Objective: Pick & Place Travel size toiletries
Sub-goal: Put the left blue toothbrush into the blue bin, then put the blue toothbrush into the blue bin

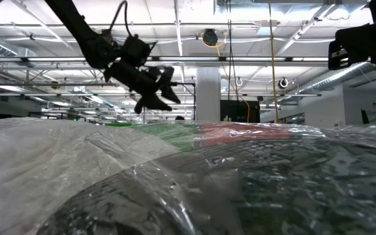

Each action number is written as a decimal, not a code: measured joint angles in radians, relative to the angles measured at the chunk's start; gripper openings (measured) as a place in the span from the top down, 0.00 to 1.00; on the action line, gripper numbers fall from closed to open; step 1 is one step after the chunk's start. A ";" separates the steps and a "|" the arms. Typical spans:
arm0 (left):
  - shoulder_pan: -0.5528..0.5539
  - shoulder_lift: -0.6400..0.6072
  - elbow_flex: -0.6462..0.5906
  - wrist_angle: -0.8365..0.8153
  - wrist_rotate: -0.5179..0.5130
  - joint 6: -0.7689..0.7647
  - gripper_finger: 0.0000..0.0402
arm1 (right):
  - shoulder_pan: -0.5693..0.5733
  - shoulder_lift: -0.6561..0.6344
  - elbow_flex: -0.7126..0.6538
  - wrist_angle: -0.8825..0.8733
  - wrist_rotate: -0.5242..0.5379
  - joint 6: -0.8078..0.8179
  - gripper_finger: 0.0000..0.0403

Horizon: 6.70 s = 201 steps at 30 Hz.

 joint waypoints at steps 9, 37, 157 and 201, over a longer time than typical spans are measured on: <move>-0.100 -0.339 0.001 -0.439 0.113 0.229 0.48 | 0.000 0.000 0.000 0.000 0.000 0.000 1.00; -1.118 -0.461 -0.281 -0.894 -0.260 -0.427 0.48 | 0.000 0.000 0.000 0.000 0.000 0.000 1.00; -0.002 0.149 0.048 0.005 -0.263 -0.127 0.98 | 0.000 0.000 0.000 0.001 0.000 0.000 1.00; -0.122 -0.210 0.047 -0.385 0.006 0.205 0.41 | 0.000 0.000 0.000 0.001 0.000 0.000 1.00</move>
